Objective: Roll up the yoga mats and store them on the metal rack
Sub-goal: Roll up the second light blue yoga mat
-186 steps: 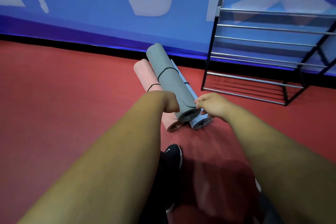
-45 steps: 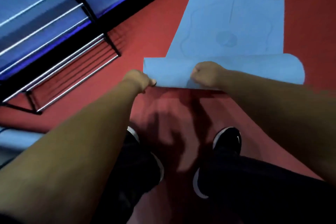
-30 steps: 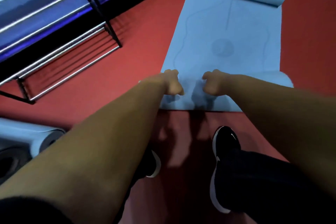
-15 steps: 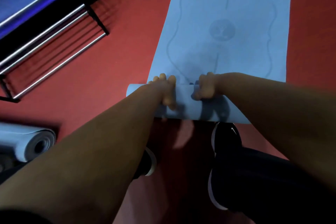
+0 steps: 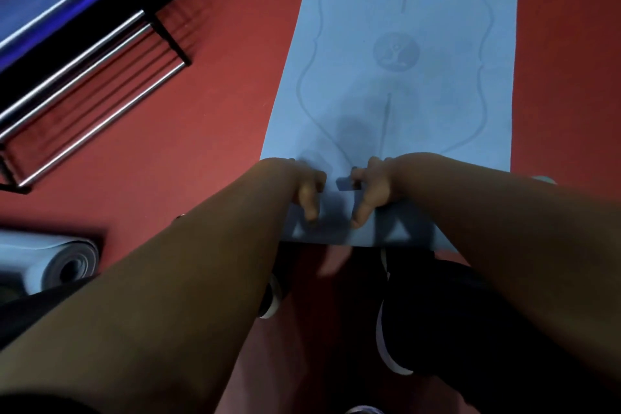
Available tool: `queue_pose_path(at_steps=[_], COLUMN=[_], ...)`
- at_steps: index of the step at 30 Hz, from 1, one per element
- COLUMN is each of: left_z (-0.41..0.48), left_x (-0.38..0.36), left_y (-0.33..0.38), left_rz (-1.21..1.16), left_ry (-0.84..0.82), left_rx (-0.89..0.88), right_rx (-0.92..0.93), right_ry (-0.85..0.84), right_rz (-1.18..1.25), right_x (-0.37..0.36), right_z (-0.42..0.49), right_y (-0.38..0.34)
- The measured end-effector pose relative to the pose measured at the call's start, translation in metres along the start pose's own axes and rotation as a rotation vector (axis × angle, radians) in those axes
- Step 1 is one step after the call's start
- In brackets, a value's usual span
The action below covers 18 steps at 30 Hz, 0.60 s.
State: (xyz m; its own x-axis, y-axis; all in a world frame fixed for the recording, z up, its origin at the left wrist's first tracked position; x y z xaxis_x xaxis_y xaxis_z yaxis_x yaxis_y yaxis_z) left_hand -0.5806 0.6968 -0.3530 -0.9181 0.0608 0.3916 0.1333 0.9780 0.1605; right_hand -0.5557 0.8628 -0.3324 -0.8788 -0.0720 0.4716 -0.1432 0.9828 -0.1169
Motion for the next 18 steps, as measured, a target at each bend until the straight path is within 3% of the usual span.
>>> queue_pose_path(at_steps=[4, 9, 12, 18], left_z=[-0.02, -0.053, -0.089, -0.191], left_x=[-0.003, 0.015, 0.043, 0.089], left_y=[0.001, 0.014, 0.021, 0.05], left_rz=[-0.072, -0.07, -0.002, 0.105], left_ry=[-0.029, -0.047, 0.035, 0.264], left_rx=[0.062, -0.051, -0.09, -0.091], right_rx=[0.01, 0.038, 0.01, 0.001], right_ry=[-0.129, -0.13, -0.172, 0.111], right_rz=[0.135, 0.265, 0.3, 0.29], right_x=[-0.006, 0.019, 0.037, 0.087], right_z=[-0.019, -0.061, -0.095, -0.188], right_y=[0.0, 0.003, 0.011, 0.019])
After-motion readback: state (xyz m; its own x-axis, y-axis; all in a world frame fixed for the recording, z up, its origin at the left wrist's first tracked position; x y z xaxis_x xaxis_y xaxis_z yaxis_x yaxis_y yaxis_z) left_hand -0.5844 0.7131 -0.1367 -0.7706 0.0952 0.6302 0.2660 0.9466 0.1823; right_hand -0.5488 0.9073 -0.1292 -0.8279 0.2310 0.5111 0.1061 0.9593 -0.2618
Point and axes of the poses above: each hand's wrist, its own z-axis towards the middle knuckle, its own x-axis out of the back of the hand, y = z × x, the point moved 6 cm from there along z, towards the middle knuckle, and after that the axes turned 5 degrees about -z, right-handed, at the moved point
